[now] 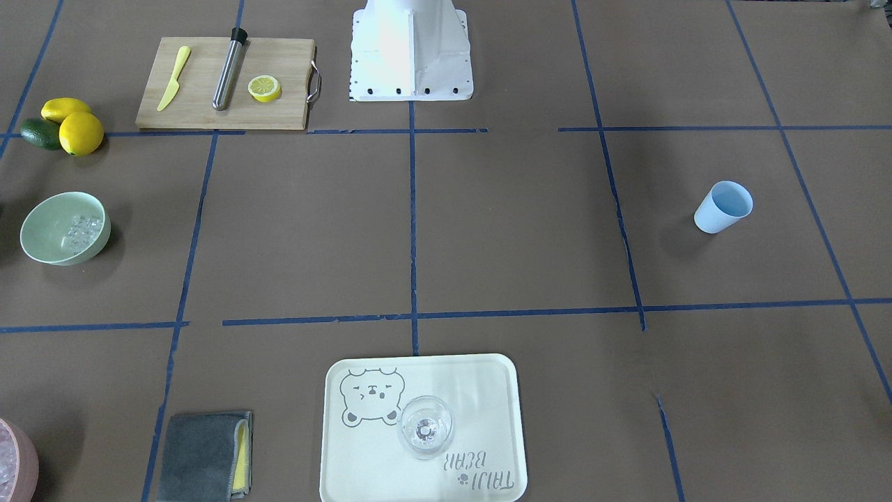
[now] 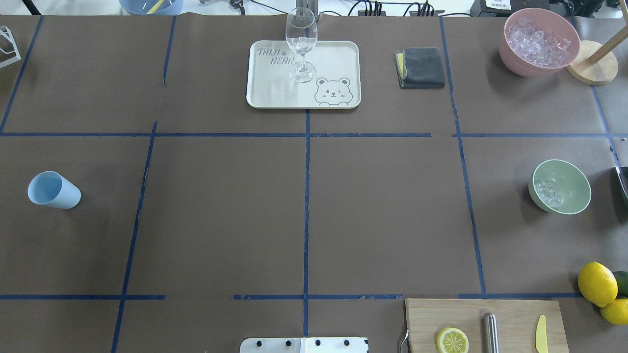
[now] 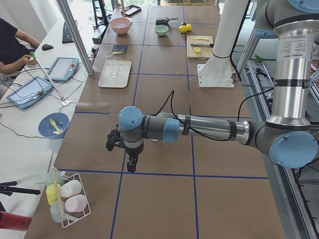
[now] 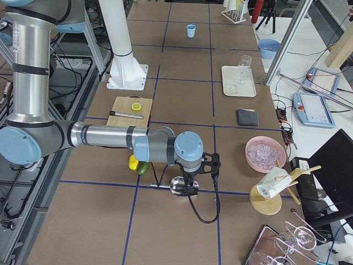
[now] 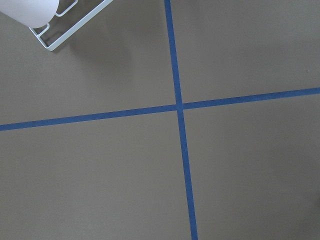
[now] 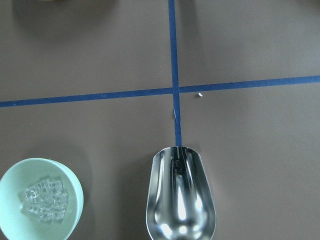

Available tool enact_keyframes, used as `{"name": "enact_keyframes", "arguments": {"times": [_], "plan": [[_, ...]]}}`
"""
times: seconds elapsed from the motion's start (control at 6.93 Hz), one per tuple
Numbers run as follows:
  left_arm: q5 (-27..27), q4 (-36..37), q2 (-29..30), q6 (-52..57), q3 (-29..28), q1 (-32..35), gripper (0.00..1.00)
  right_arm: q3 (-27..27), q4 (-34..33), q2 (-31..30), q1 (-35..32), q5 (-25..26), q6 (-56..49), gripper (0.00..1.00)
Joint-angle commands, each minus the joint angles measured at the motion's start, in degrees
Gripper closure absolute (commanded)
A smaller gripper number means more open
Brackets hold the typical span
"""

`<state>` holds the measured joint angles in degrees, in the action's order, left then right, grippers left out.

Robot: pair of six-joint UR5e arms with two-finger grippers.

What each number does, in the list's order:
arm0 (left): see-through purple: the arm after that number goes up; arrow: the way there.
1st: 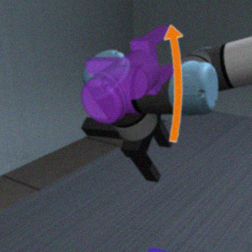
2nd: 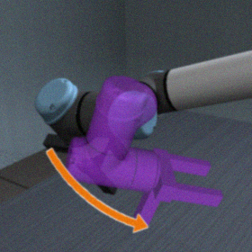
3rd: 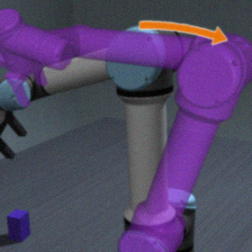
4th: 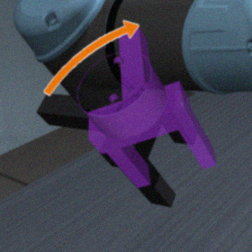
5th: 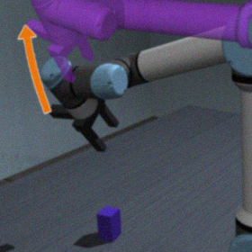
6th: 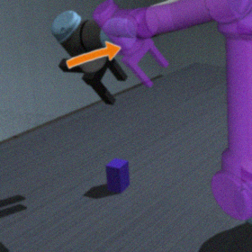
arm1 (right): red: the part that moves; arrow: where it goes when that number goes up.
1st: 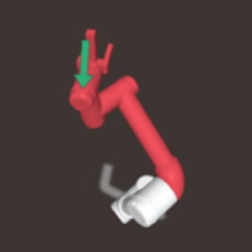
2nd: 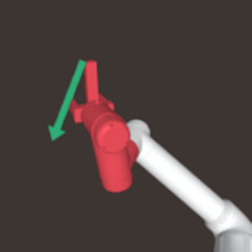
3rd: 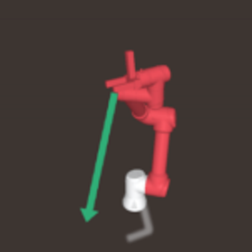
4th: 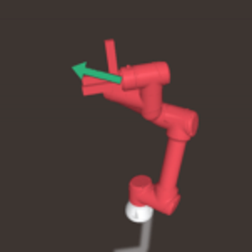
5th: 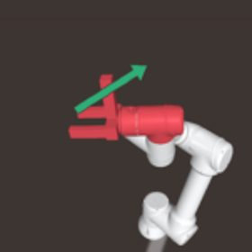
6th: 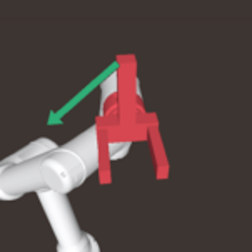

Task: Pour ice into bowl

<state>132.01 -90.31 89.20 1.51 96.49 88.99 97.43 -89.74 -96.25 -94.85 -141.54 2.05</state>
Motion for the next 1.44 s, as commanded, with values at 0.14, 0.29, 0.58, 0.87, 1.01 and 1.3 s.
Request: {"name": "enact_keyframes", "arguments": {"times": [0.14,0.29,0.58,0.87,1.01,1.3], "plan": [[0.0,0.14,0.27,-0.01,0.1,-0.05,0.0,0.21,-0.08,-0.25,-0.07,2.22,-0.12,0.0],[0.0,0.14,0.36,-0.01,0.27,-0.05,0.0,0.21,0.01,-0.43,-0.07,2.84,-0.2,0.0],[0.0,0.14,0.36,-0.01,0.45,0.04,0.0,0.21,0.01,0.0,-0.07,2.76,-0.12,0.0],[-0.08,0.14,0.8,0.07,0.36,0.04,0.0,0.21,0.01,0.01,-0.07,2.76,-0.12,0.0],[-0.08,0.14,0.89,0.07,0.36,0.04,0.0,0.21,0.01,0.01,-0.07,2.76,-0.12,0.0],[-0.08,0.14,0.89,0.07,0.45,0.04,0.0,0.21,0.09,0.01,-0.07,2.76,-0.12,0.0]]}}
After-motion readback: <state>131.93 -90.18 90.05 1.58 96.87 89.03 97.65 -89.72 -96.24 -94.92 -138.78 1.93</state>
